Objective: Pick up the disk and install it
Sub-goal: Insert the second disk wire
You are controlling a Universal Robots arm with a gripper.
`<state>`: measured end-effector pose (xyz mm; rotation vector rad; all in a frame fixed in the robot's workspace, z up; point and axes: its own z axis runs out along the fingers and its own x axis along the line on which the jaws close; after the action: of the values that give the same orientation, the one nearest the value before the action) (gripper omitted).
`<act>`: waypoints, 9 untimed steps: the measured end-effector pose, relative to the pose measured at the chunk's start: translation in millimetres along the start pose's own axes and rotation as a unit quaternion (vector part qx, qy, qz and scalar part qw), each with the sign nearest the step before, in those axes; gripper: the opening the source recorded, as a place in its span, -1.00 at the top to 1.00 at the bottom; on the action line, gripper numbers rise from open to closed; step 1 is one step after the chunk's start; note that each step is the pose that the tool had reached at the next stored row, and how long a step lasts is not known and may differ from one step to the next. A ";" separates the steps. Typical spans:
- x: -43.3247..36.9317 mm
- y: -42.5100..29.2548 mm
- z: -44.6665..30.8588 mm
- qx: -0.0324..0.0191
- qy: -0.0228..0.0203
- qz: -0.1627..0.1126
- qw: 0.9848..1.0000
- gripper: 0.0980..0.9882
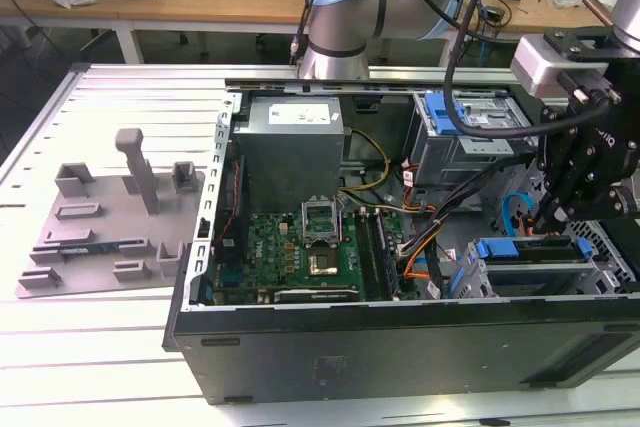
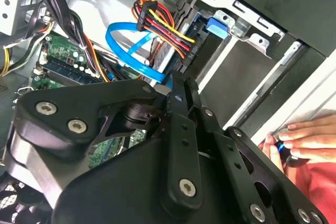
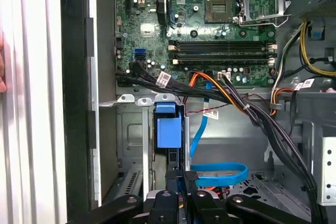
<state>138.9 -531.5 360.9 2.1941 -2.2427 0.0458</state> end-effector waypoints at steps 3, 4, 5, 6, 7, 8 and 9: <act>-0.2 -0.6 0.3 0.000 0.000 -0.001 1.000 0.86; -0.2 -1.0 0.4 0.000 0.000 -0.002 1.000 0.86; -0.2 -1.1 0.4 0.000 0.000 -0.003 1.000 0.86; -0.2 -1.2 0.4 0.000 0.000 -0.003 1.000 0.86; -0.1 -1.2 0.5 0.000 0.000 -0.004 1.000 0.86; 0.2 -1.3 0.9 0.001 -0.001 -0.004 1.000 0.86; 0.7 -1.3 1.1 0.001 -0.001 -0.004 1.000 0.86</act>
<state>140.2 -532.3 359.8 2.2040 -2.2359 0.0457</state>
